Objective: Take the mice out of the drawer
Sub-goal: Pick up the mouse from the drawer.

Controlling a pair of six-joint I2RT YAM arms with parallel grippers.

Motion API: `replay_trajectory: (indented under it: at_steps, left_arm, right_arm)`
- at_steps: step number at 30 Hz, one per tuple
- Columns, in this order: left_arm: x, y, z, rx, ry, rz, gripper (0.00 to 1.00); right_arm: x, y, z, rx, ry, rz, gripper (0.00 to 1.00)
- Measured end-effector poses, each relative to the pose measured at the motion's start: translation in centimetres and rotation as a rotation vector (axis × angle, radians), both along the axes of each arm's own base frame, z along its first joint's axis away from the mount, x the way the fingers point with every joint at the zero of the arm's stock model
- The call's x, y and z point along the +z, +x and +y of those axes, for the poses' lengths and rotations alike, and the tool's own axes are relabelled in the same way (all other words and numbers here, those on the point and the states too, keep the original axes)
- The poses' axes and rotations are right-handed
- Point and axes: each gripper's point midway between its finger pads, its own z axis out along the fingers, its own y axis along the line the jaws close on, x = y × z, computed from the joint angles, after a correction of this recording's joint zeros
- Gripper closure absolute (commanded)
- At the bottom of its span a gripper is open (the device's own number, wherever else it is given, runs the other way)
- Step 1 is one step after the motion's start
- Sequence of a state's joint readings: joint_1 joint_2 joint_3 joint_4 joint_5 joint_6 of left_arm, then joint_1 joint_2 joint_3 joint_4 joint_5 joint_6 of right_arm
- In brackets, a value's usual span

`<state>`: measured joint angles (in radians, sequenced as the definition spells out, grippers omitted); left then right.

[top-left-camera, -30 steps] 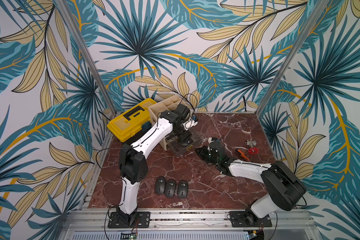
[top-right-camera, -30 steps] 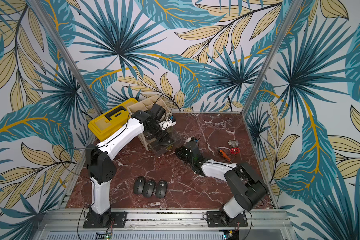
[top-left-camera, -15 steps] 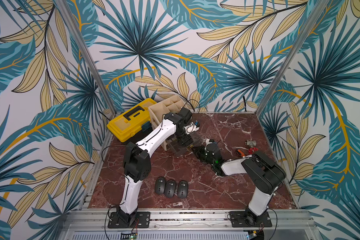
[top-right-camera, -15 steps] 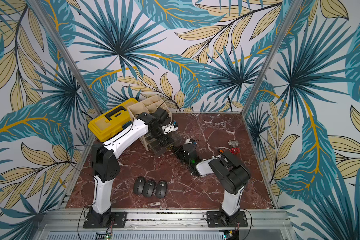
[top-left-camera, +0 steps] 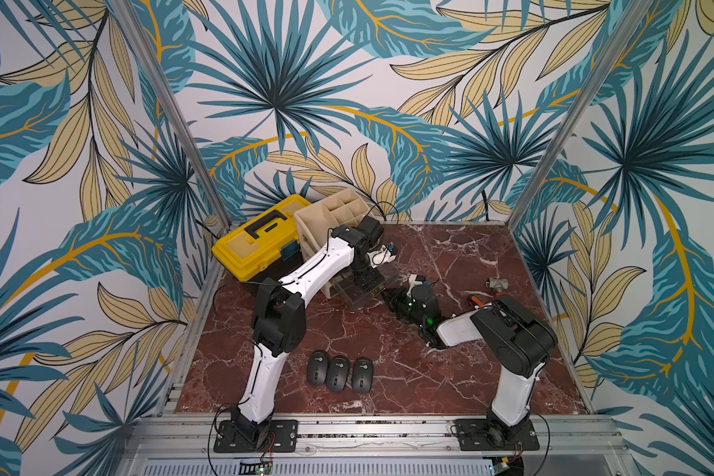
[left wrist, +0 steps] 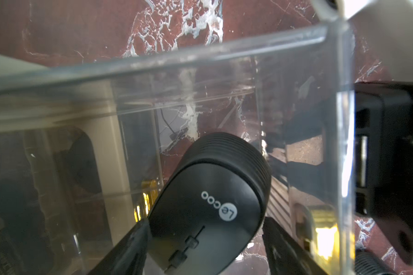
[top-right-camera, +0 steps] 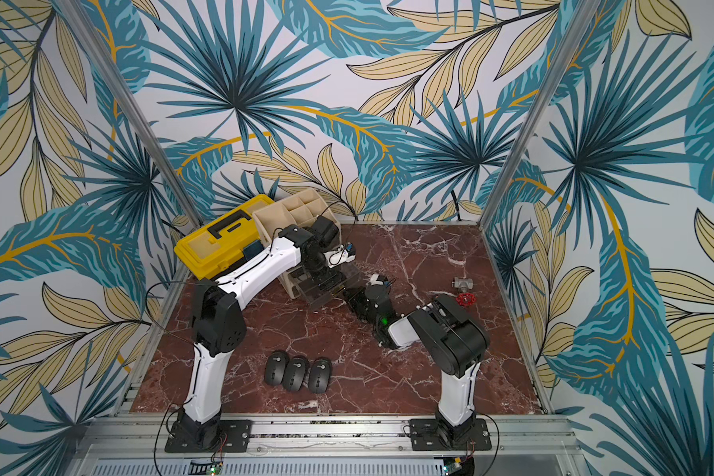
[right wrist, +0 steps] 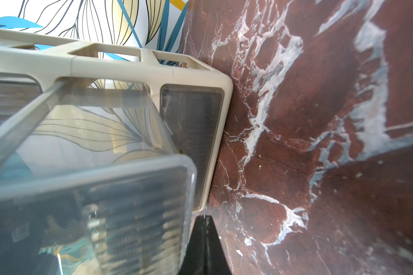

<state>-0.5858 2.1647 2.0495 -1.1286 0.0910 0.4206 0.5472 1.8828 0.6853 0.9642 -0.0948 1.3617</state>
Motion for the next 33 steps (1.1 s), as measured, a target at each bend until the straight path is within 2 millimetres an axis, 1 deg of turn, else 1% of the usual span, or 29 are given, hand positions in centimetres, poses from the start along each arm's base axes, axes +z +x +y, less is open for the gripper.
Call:
replay_trajectory:
  at_steps: [1, 4, 9, 11, 17, 21, 24, 31, 33]
  left_arm:
    - [0.0, 0.0, -0.1, 0.000, -0.002, -0.002, 0.19]
    - [0.1, 0.1, -0.2, -0.001, -0.003, -0.004, 0.14]
    - [0.2, 0.4, -0.2, 0.002, -0.005, -0.016, 0.14]
    - [0.2, 0.5, -0.3, 0.003, -0.006, -0.017, 0.11]
    - [0.3, 1.3, -0.4, 0.010, 0.001, -0.041, 0.10]
    - [0.2, 1.7, -0.6, 0.012, -0.004, -0.053, 0.20]
    - [-0.5, 2.0, -0.8, 0.013, -0.005, -0.051, 0.29]
    - [-0.3, 2.5, -1.8, 0.023, -0.035, -0.050, 0.39]
    - [-0.2, 2.4, -1.9, 0.026, -0.042, -0.044, 0.39]
  right_arm:
    - [0.0, 0.1, 0.0, 0.000, 0.000, 0.002, 1.00]
    - [-0.1, 0.1, 0.0, 0.005, -0.001, 0.008, 1.00]
    - [-0.1, 0.3, 0.0, 0.012, 0.000, 0.015, 1.00]
    - [-0.1, 0.3, 0.0, 0.013, 0.000, 0.015, 1.00]
    - [0.0, 0.5, 0.0, 0.015, 0.002, 0.016, 1.00]
    - [0.1, 0.5, 0.1, 0.018, 0.004, 0.015, 1.00]
    - [0.2, 0.6, 0.2, 0.022, 0.006, 0.015, 1.00]
    - [0.3, 0.7, 0.2, 0.026, 0.010, 0.013, 1.00]
    - [0.4, 0.7, 0.2, 0.026, 0.010, 0.013, 1.00]
